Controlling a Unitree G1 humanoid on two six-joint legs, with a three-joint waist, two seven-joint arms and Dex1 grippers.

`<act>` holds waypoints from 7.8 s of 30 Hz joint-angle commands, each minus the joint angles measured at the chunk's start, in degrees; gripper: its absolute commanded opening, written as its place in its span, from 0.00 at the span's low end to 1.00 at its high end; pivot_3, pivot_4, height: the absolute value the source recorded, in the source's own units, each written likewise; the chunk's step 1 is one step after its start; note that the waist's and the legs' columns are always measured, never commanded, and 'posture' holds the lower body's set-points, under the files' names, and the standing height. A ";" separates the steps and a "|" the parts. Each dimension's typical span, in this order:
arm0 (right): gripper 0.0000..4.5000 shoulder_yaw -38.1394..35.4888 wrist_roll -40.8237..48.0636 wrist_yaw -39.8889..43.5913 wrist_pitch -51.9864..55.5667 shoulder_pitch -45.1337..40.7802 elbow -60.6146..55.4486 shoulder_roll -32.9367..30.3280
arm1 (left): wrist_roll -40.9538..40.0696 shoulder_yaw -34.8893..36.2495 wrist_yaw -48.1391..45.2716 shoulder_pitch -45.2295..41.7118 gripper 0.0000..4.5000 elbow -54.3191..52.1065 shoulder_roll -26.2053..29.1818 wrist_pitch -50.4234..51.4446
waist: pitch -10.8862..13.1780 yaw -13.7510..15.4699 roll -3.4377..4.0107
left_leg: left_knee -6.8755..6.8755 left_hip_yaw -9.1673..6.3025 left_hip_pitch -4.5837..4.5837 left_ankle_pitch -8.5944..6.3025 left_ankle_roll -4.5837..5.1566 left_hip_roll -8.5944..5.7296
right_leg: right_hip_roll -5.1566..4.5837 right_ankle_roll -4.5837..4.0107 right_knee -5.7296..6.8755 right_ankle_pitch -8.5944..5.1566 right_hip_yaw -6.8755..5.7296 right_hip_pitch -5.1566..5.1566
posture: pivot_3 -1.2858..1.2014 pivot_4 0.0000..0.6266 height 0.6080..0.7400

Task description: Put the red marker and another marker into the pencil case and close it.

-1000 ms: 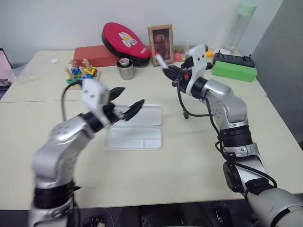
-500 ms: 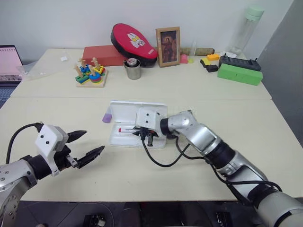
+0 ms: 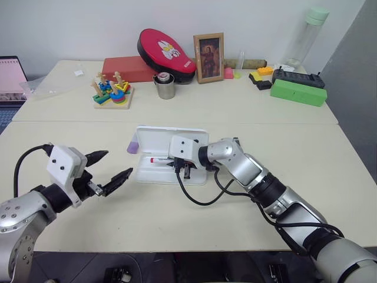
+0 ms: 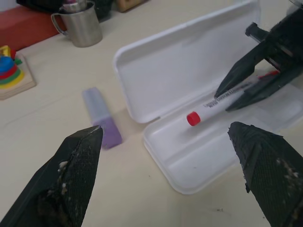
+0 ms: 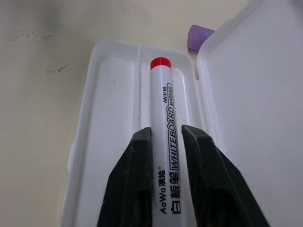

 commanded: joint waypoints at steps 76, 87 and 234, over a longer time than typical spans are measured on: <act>1.00 -25.44 32.06 7.87 22.08 5.13 -30.94 -13.54 | -3.95 -11.03 -8.01 -29.68 0.27 8.45 4.86 -1.70 | 0.03 0.34 0.04 | 0.02 -0.33 -0.21 0.02 -0.01 -0.06 | -0.02 0.03 -0.02 0.03 -0.30 0.05 | 0.52 0.24 1.00; 1.00 -22.85 30.02 9.91 21.12 9.48 -31.34 -21.85 | 11.08 -30.35 -36.28 -27.83 0.27 20.98 18.38 -17.98 | 0.15 -0.20 0.25 | 0.04 -0.06 -0.08 0.01 0.02 0.05 | 0.10 0.23 0.01 -0.16 -0.05 -0.03 | 0.52 0.24 1.00; 0.04 -12.77 5.63 -5.42 11.53 -11.86 5.28 -1.36 | -13.70 2.46 -6.89 -14.09 1.00 0.21 5.58 7.06 | 0.09 -1.53 0.14 | 0.01 -0.16 -0.08 0.03 0.04 0.04 | 0.10 0.03 0.10 0.01 -0.09 -0.01 | 0.52 0.24 1.00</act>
